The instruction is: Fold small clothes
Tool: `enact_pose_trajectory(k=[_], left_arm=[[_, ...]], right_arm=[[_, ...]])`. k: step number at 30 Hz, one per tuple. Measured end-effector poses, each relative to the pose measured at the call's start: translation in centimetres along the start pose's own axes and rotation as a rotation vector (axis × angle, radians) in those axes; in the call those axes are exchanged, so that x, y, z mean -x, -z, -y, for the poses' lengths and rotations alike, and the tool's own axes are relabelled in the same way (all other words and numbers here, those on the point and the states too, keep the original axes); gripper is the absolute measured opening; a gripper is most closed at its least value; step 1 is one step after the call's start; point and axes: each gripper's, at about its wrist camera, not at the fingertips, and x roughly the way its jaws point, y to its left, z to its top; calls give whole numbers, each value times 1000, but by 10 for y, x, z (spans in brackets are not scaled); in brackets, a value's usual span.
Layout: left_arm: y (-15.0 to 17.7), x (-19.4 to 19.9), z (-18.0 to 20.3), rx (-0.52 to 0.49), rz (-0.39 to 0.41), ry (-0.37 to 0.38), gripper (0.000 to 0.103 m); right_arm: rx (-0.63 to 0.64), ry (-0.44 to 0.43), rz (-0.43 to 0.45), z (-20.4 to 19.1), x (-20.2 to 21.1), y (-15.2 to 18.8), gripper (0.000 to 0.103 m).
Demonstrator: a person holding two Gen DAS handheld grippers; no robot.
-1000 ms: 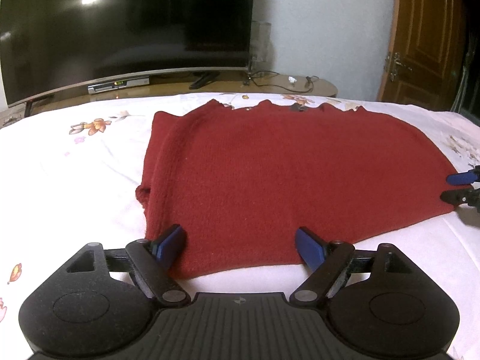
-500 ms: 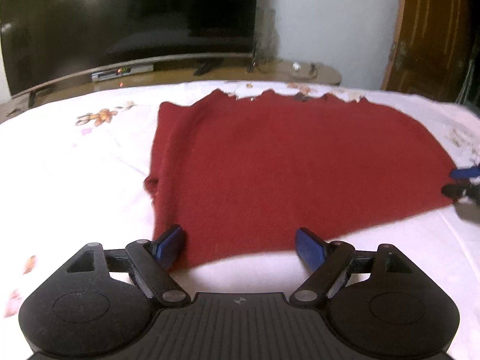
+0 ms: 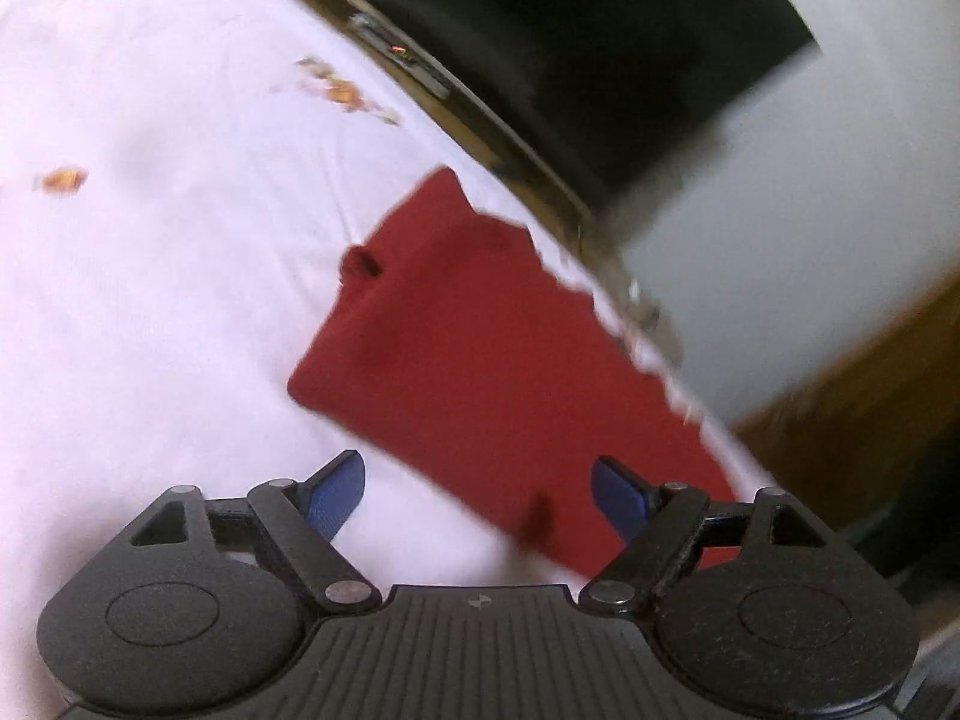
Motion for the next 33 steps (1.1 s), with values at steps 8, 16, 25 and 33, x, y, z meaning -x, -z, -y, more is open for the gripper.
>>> enact_pose_trajectory(k=[8, 16, 25, 33], left_arm=[[-4, -21, -11, 173, 104, -21, 54], [-4, -40, -24, 302, 163, -36, 15], [13, -30, -33, 310, 238, 76, 8], [7, -27, -35, 268, 219, 78, 9]], right_arm=[[19, 1, 7, -7, -7, -14, 71], [28, -19, -11, -20, -34, -24, 71], [53, 13, 7, -34, -85, -63, 30], [187, 62, -68, -68, -146, -67, 16]])
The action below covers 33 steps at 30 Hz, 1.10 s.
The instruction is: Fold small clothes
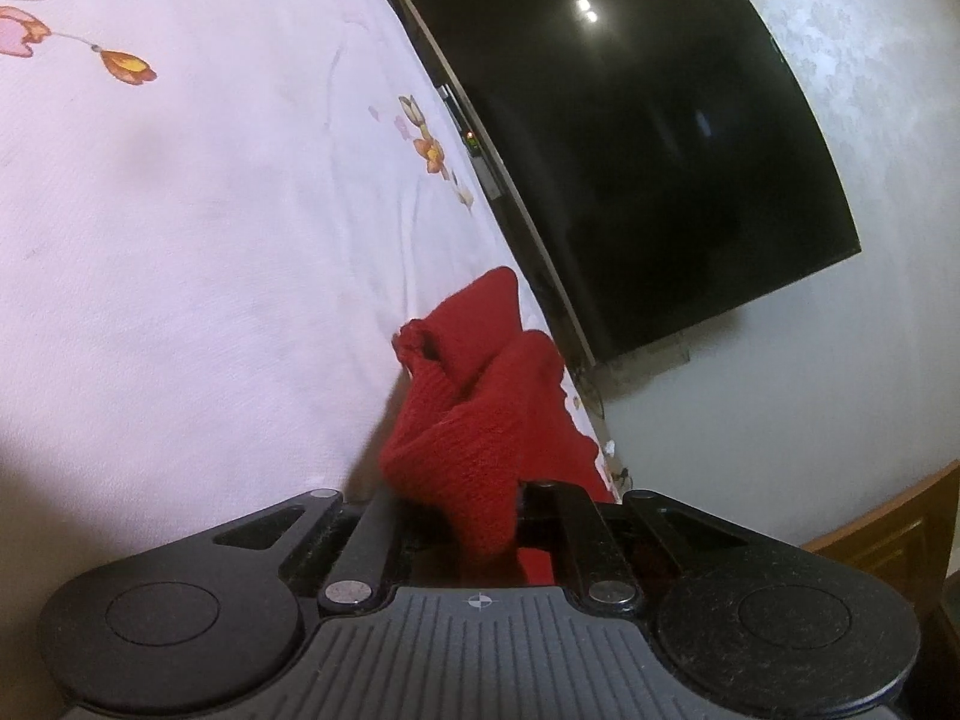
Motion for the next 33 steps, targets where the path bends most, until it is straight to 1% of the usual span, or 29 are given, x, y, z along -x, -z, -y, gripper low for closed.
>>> enact_pose_trajectory(k=[1, 3, 6, 8, 10, 11, 12, 13, 16, 17, 19, 20, 23, 24, 26, 27, 28, 30, 31, 32, 33], left_arm=[[-2, -3, 0, 2, -7, 1, 9], [-2, 0, -1, 2, -8, 6, 9], [-1, 1, -3, 3, 1, 17, 8], [-2, -2, -5, 7, 5, 22, 8], [-1, -2, -5, 6, 8, 25, 8], [-2, -2, -5, 8, 8, 24, 8], [-1, -3, -5, 8, 7, 23, 8], [-2, -3, -5, 8, 3, 24, 8], [-6, -4, -3, 19, -6, 57, 8], [-8, -3, 3, 1, -6, 74, 8], [-13, -3, 29, -81, -16, 127, 8], [-14, -5, 46, -132, -28, 160, 8], [-12, -17, 105, -286, -99, 275, 8], [-6, -24, 127, -339, -141, 323, 8], [11, -40, 160, -403, -234, 401, 8], [22, -50, 173, -426, -294, 440, 8], [37, -63, 184, -437, -372, 477, 8], [69, -90, 194, -460, -520, 514, 8], [85, -103, 193, -469, -580, 510, 8], [102, -118, 189, -470, -646, 492, 8], [117, -131, 182, -472, -698, 459, 8]], right_arm=[[41, 13, 31, -4, -2, 4, 16], [104, 43, 58, -12, -3, 9, 16], [129, 54, 57, -15, -4, 9, 17], [165, 77, 46, -22, 2, 4, 17], [146, 53, 66, -23, 11, 1, 18], [145, 51, 61, -24, 11, 2, 18], [151, 56, 33, -25, 7, 5, 18], [163, 60, 46, -26, 5, 10, 18], [170, 55, 62, -25, 3, 14, 19], [161, 49, 64, -23, 3, 14, 19], [124, 30, 71, -16, 2, 14, 19], [89, 15, 74, -11, 2, 15, 19], [-33, -37, 89, 4, 4, 18, 19], [-68, -55, 92, 9, 5, 19, 19], [-165, -108, 92, 23, 5, 21, 18], [-217, -137, 86, 31, 5, 21, 17], [-273, -169, 79, 40, 6, 20, 16], [-468, -277, 65, 72, 6, 26, 13], [-621, -334, 71, 96, 10, 34, 13], [-772, -370, 95, 122, 17, 48, 15], [-896, -385, 117, 146, 26, 64, 15]])
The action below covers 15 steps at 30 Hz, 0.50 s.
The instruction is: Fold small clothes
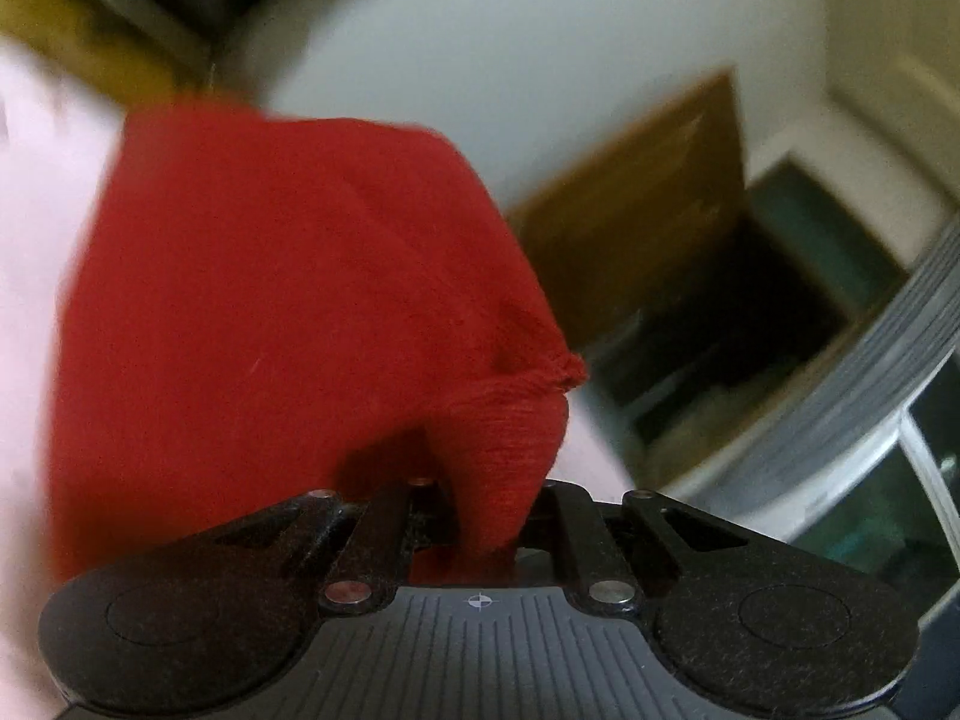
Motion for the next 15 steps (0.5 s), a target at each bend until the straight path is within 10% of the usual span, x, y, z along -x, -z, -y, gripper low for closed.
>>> enact_pose_trajectory(k=[3, 5, 6, 9, 15], left_arm=[[25, -36, -24, 0, -112, -90, 10], [25, -34, -16, -34, -94, -102, 15], [22, -31, -10, -38, -103, -104, 34], [15, 3, 21, -144, -6, -94, 86], [1, 74, 2, -100, 137, -231, 86]], right_arm=[[-227, -75, 96, 58, 67, -15, 22], [-244, -55, 142, 71, 102, -24, 61], [-235, -80, 164, 73, 116, -28, 89], [-165, -71, 201, 61, 142, -41, 89], [-124, -96, 91, 34, 131, -37, 88]])
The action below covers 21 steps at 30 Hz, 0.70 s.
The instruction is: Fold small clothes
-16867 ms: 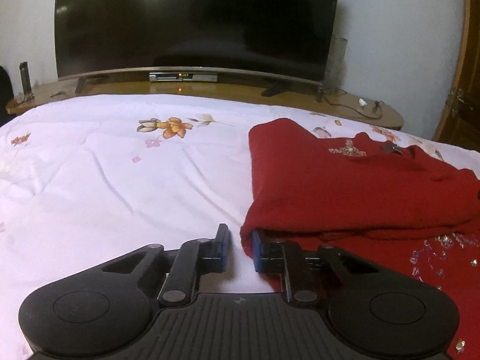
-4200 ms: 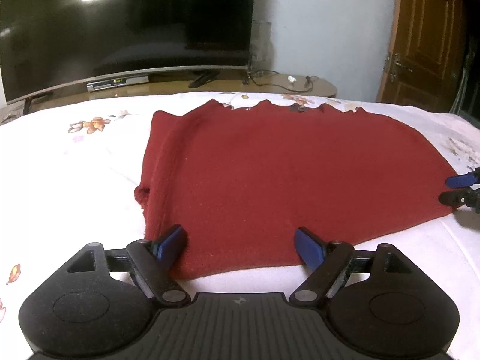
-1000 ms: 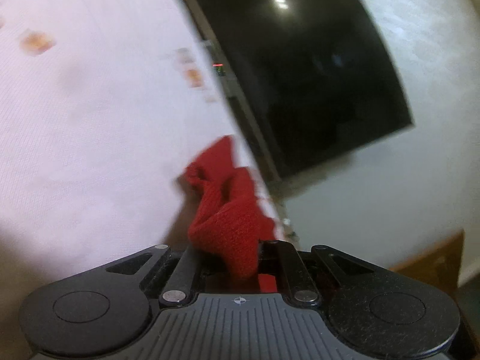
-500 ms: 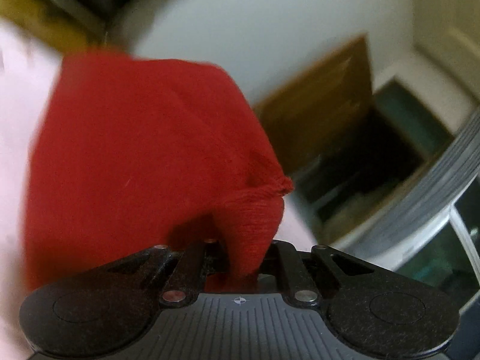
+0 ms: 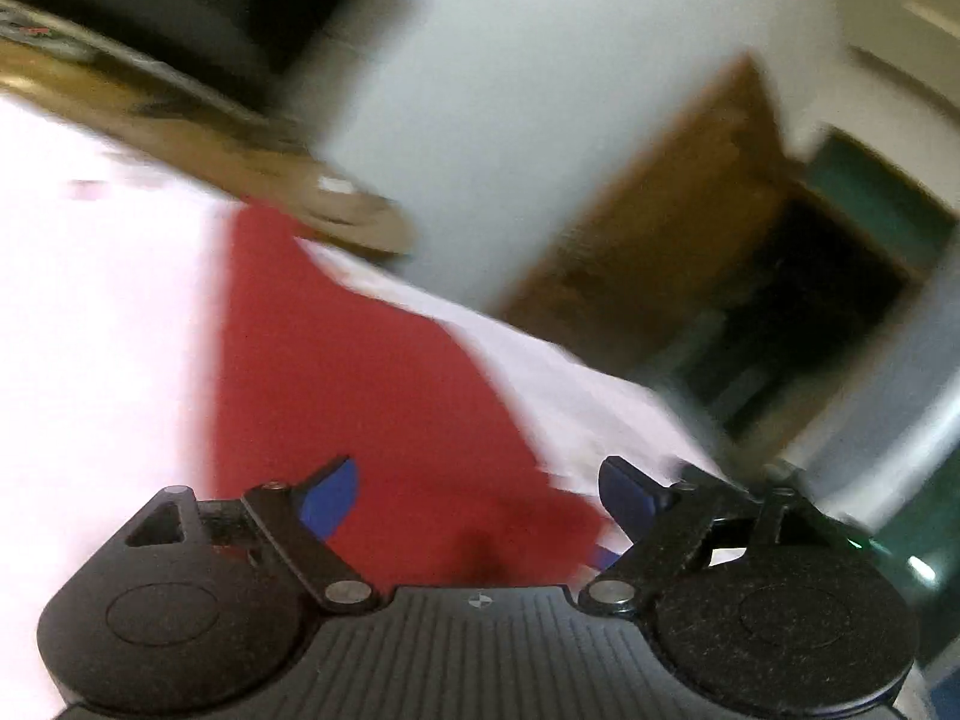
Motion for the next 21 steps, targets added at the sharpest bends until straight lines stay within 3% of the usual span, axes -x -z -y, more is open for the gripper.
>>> enact_pose_trajectory(k=[5, 7, 10, 12, 14, 16, 17, 18, 21], left_arm=[[3, 15, -36, 61, 22, -226, 86], [8, 15, -42, 67, 18, -270, 86], [11, 12, -44, 65, 19, -334, 86], [11, 10, -44, 64, 32, -357, 86], [10, 8, -44, 61, 27, -366, 86], [11, 4, -42, 49, 20, -373, 86], [6, 1, -42, 40, 18, -375, 86], [6, -2, -38, 32, 17, -379, 86], [8, -5, -30, 8, 5, -354, 86]], right_arm=[[-2, 22, -69, -1, -21, 15, 84], [7, 29, -90, -6, -32, 16, 84], [61, 135, -146, -17, -54, 18, 83], [166, 243, -152, -32, -67, 23, 81], [275, 294, -174, -49, -73, 29, 80], [353, 303, -203, -58, -74, 37, 64], [384, 312, -217, -59, -74, 41, 19], [416, 332, -221, -59, -72, 43, 10], [401, 293, -196, -49, -50, 40, 10]])
